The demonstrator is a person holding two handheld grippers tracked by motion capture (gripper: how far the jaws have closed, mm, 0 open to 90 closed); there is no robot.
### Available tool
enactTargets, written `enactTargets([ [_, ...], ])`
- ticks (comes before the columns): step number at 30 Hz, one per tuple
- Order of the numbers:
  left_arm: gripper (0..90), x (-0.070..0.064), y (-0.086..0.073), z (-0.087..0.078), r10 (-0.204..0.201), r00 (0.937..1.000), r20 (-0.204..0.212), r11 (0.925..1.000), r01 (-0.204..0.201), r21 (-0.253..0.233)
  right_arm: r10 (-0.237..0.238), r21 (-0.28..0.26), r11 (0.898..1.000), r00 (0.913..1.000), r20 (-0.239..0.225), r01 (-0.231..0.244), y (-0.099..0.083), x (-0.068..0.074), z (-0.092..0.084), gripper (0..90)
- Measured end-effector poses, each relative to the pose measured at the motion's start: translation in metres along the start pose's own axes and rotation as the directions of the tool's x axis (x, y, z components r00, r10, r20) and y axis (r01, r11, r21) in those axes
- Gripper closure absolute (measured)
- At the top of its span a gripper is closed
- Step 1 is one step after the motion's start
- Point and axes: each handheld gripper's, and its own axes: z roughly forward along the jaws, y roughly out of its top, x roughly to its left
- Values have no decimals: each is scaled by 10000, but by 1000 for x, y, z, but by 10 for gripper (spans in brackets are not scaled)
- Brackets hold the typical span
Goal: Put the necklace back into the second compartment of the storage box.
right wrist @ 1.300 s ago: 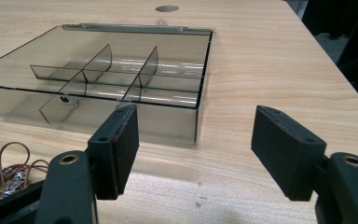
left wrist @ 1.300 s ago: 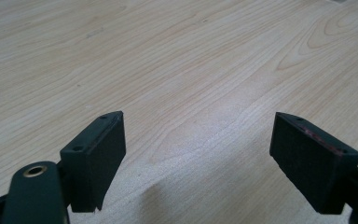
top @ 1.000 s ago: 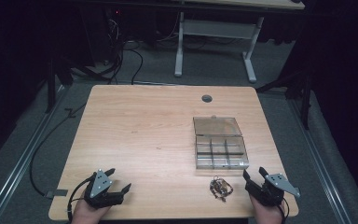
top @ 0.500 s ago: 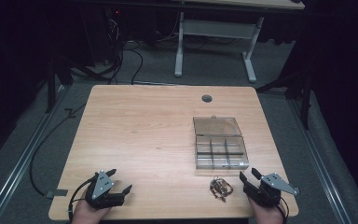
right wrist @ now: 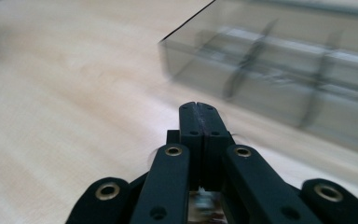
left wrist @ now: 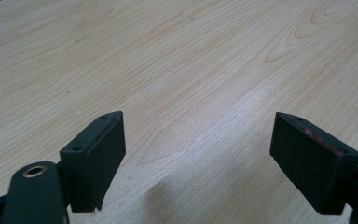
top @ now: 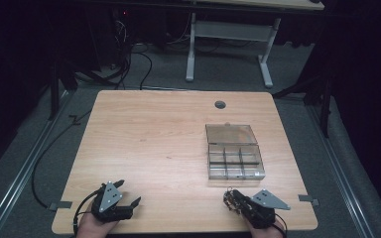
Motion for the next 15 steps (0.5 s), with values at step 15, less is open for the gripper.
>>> enactTargets([
  [15,185,-1,0,0,113,9999,48,9999,-113,36,-407,1557,9871,9991,136,381,-3,15,25,900],
])
